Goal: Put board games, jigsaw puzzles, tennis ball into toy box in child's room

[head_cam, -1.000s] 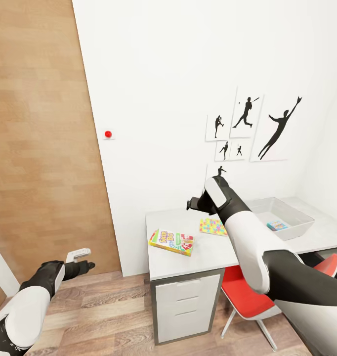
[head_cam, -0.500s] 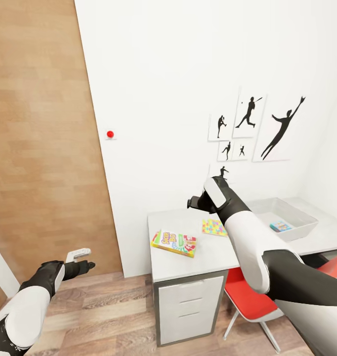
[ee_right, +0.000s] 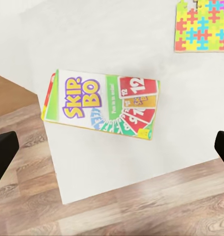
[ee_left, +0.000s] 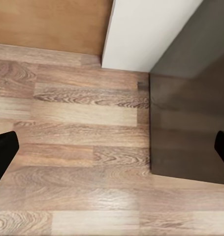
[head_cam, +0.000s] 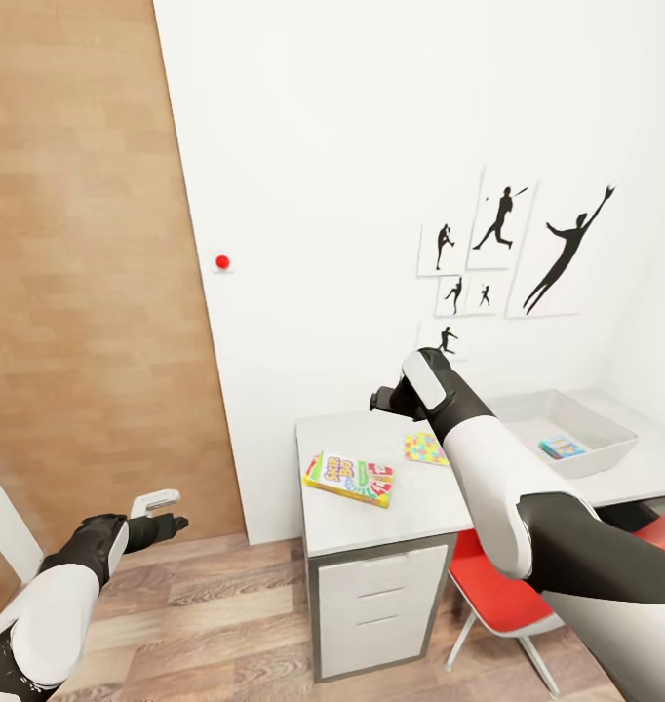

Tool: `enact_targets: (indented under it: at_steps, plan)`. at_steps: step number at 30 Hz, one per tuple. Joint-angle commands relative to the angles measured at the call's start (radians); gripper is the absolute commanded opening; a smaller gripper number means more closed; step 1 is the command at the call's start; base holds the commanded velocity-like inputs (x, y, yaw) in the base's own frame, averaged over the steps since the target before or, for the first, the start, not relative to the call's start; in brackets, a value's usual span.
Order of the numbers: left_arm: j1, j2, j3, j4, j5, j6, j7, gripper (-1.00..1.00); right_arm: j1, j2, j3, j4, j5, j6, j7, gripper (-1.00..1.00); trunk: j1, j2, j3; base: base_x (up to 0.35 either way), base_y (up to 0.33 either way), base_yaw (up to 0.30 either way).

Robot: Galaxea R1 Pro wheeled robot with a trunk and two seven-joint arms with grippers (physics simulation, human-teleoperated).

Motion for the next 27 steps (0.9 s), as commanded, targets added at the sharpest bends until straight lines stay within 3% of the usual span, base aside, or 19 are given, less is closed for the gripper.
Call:
enact_targets:
  at_steps: [1,27]
  plan:
    - [-0.001,-0.001,0.008,-0.002,-0.010,0.004,-0.008,1.00,-0.001,0.000,-0.002,-0.001,-0.009,0.002,-0.009,1.00,0.001,-0.003,-0.003,0.039,0.054,0.068]
    - [-0.001,0.000,0.008,-0.002,-0.010,-0.001,-0.008,1.00,0.000,0.000,-0.002,-0.001,-0.007,0.000,-0.009,1.00,0.001,-0.003,-0.034,0.062,0.077,0.099]
